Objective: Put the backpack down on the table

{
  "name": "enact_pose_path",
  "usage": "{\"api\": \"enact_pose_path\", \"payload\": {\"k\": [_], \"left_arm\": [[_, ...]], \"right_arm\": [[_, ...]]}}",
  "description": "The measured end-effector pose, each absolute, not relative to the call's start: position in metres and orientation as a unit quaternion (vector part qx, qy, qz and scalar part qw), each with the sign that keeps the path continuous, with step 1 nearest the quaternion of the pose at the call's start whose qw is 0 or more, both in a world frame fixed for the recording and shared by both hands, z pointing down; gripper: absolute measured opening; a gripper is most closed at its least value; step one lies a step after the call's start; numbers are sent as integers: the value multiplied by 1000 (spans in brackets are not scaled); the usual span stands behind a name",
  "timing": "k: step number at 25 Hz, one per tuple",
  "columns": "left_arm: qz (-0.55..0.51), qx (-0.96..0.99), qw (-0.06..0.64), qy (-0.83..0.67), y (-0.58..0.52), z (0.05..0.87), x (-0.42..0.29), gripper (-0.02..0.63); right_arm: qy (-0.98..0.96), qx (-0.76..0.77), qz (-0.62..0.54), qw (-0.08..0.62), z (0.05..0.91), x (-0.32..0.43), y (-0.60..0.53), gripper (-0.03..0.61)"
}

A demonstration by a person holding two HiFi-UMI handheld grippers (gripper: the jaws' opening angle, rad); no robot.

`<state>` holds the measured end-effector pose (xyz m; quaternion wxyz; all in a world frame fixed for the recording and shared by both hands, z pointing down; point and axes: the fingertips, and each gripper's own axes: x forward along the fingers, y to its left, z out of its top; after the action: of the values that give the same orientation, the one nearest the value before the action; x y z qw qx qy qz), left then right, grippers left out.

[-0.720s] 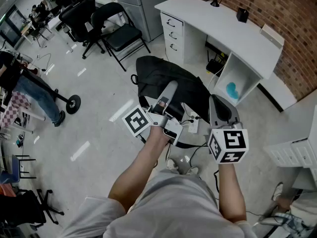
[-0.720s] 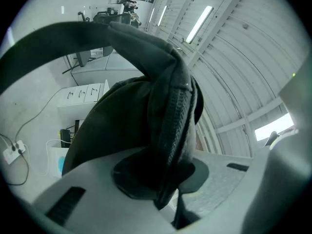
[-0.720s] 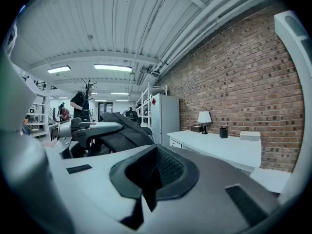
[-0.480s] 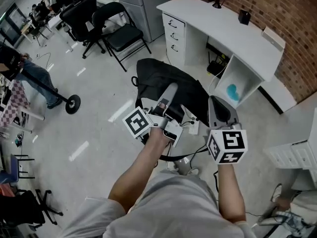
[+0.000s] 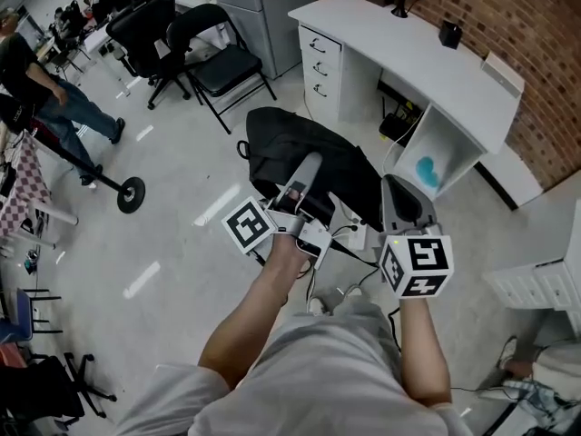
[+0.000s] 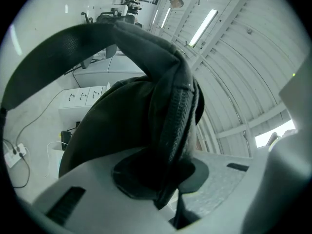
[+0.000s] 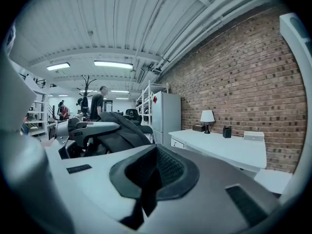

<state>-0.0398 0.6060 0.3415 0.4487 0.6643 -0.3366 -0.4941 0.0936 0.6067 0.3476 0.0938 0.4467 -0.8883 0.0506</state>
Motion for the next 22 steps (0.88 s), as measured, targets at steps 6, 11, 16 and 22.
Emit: {"api": "enact_pose_path", "payload": {"k": [6, 11, 16, 22], "left_arm": [[-492, 668, 448, -333, 581, 339, -45, 58], [-486, 671, 452, -330, 545, 340, -43, 58], [-481, 671, 459, -328, 501, 346, -32, 58], [-472, 670, 463, -338, 442, 351, -18, 58]], "right_arm": [[-886, 452, 54, 89, 348, 91, 581, 0], [-883, 458, 55, 85, 352, 92, 551, 0], [-882, 460, 61, 79, 359, 102, 508, 0], [-887, 452, 61, 77, 358, 111, 444, 0]]}}
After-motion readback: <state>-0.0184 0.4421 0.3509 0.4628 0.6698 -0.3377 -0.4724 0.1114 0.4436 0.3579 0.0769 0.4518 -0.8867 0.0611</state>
